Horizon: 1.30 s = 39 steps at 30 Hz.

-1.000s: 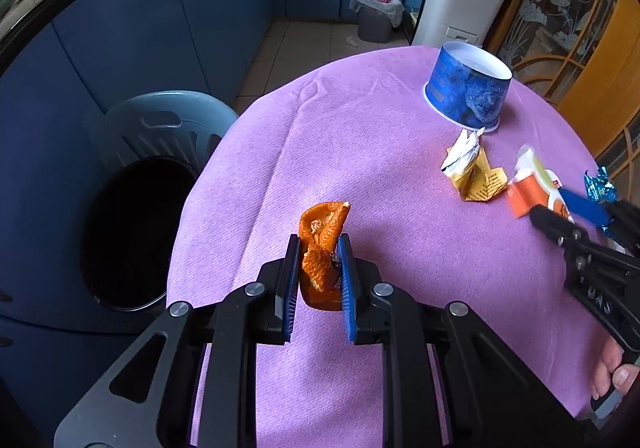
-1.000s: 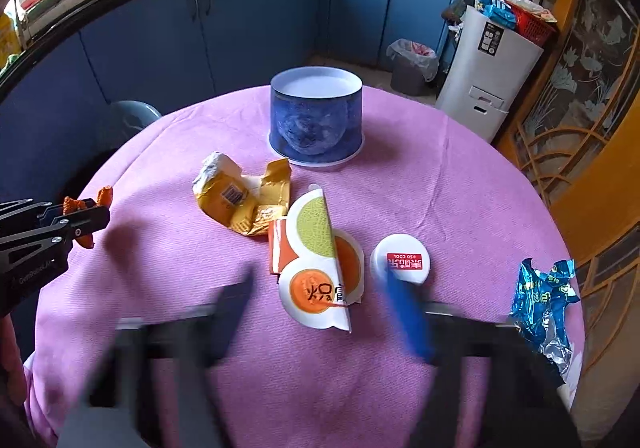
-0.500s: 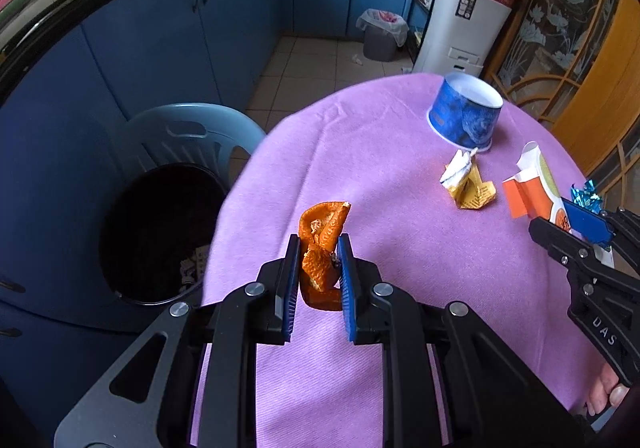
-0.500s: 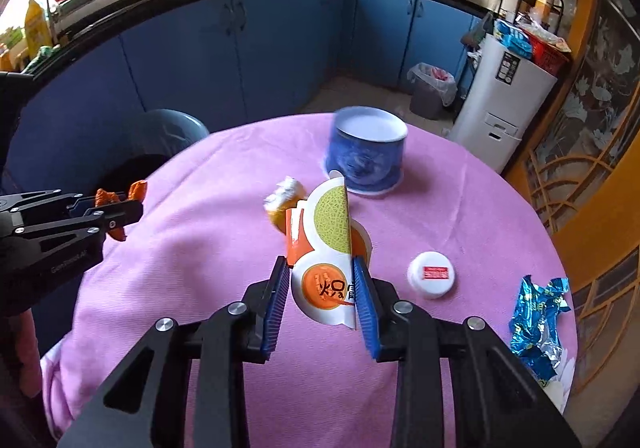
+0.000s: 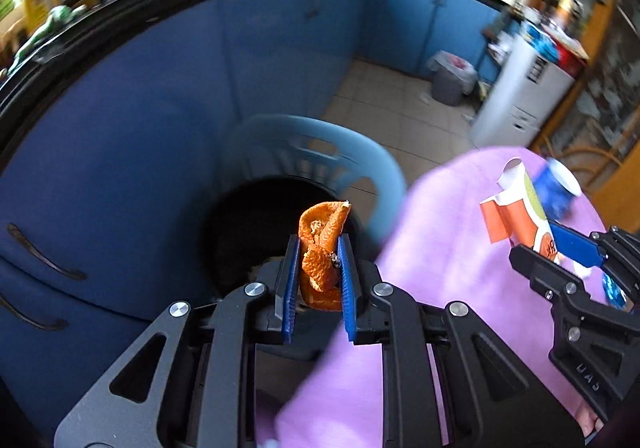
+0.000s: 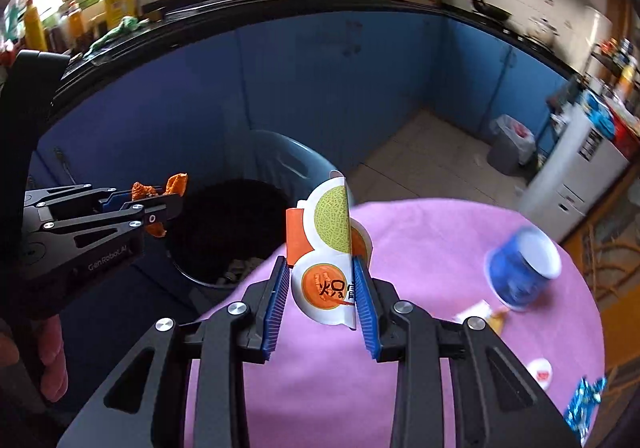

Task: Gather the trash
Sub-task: 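Carry the peel with the left tool while the right tool carries the cup to the black bin, then open the left tool over the bin while the right tool releases the cup into it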

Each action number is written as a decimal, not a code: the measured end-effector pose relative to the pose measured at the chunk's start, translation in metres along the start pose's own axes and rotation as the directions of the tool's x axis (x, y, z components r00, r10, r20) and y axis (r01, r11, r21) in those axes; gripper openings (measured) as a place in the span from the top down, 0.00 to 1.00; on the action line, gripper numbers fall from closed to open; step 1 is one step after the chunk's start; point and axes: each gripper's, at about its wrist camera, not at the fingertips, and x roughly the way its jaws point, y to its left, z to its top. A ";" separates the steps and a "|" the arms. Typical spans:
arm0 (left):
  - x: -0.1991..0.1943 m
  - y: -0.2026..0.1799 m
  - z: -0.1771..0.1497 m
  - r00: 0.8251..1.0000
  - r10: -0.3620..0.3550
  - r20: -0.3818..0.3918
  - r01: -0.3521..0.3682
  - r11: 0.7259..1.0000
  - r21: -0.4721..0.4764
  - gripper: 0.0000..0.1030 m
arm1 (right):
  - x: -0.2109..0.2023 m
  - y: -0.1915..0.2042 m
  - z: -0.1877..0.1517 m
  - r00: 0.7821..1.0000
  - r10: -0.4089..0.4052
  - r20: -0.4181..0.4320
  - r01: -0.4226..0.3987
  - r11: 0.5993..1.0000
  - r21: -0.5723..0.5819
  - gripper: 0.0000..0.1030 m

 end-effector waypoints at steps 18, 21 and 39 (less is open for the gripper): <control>0.056 0.068 0.048 0.998 0.054 0.017 -0.052 0.991 -0.123 0.04 | 0.090 0.045 0.045 0.993 0.078 -0.088 -0.085 0.994 -0.072 0.69; 0.064 0.077 0.048 0.999 0.047 -0.001 -0.046 0.987 -0.156 0.04 | 0.100 0.049 0.042 0.990 0.088 -0.108 -0.096 0.992 -0.077 0.69; 0.051 0.109 0.039 0.994 0.106 0.003 -0.102 0.970 -0.218 0.04 | 0.113 0.072 0.054 0.991 0.121 -0.063 -0.128 0.984 -0.122 0.16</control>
